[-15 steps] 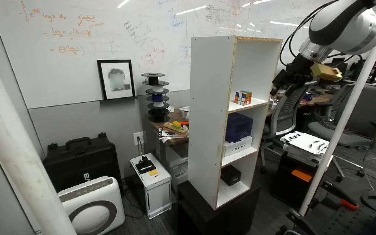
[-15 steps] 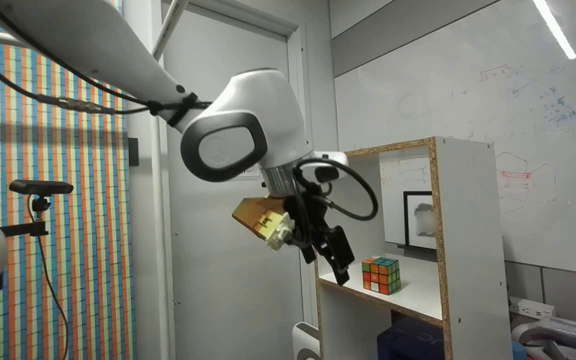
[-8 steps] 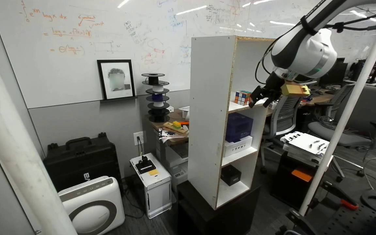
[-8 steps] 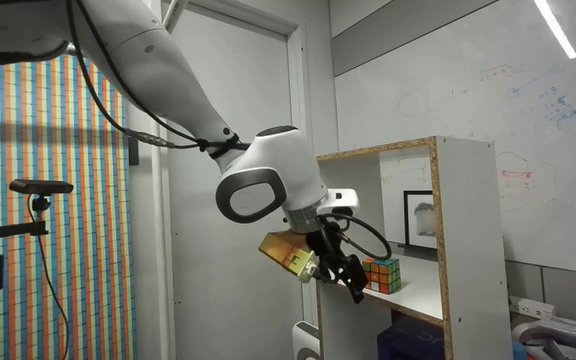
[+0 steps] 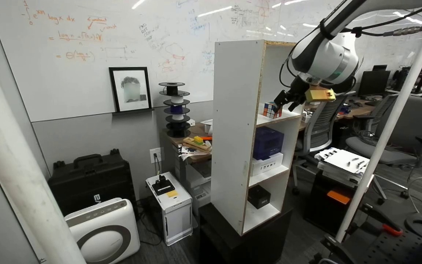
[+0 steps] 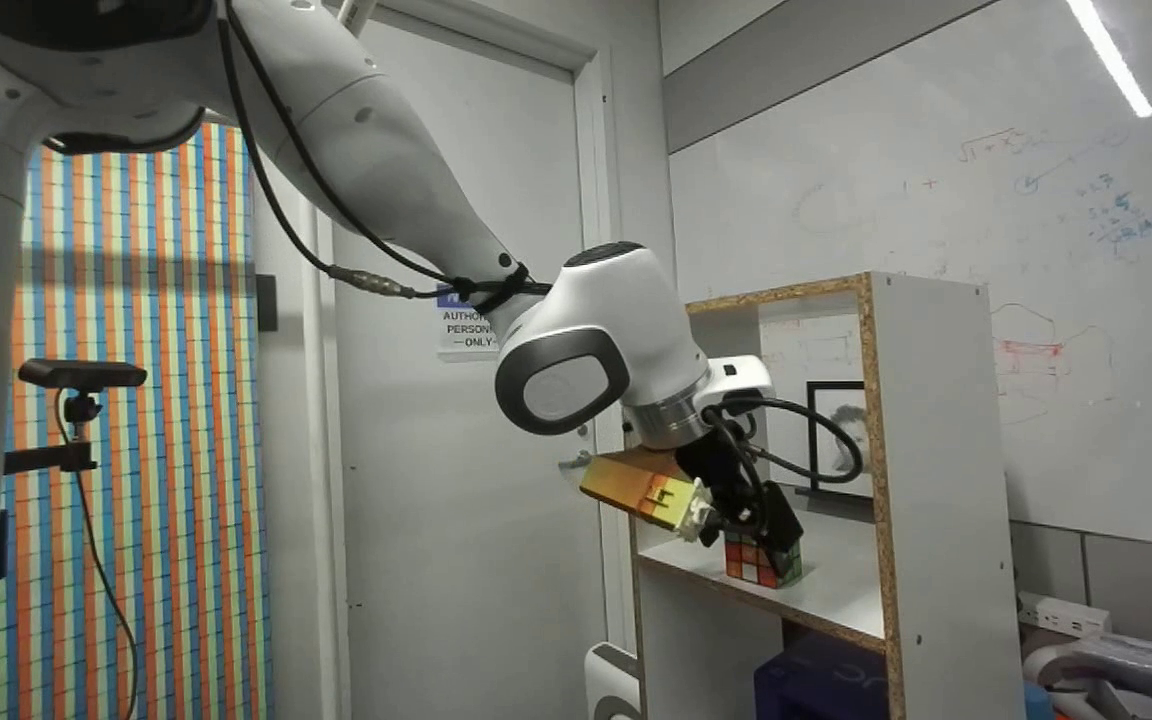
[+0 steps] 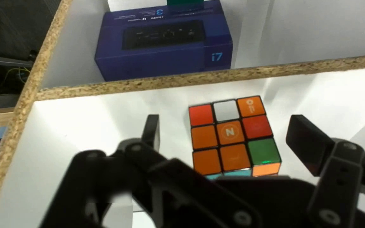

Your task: Put the rubik's cube on the top of the shelf

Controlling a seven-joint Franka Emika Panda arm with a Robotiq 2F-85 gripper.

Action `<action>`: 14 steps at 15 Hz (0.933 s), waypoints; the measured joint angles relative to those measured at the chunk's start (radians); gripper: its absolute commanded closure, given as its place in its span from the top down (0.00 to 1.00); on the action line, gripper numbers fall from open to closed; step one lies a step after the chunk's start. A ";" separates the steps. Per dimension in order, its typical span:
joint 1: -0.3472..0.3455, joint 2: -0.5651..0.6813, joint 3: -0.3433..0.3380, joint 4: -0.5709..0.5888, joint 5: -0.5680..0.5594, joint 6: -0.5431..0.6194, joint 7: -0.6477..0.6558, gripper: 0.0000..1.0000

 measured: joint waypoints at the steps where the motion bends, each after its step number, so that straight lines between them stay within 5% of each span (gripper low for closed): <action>1: -0.002 0.014 0.003 0.011 0.017 0.009 -0.023 1.00; 2: -0.003 0.029 0.011 0.021 0.043 0.019 -0.050 0.75; 3: -0.005 0.044 0.020 0.031 0.072 0.035 -0.081 0.75; 7: -0.044 0.082 0.120 0.084 0.289 0.088 -0.273 0.42; 10: -0.082 0.088 0.177 0.113 0.428 0.088 -0.402 0.38; 14: -0.098 0.058 0.160 0.076 0.431 0.072 -0.407 0.38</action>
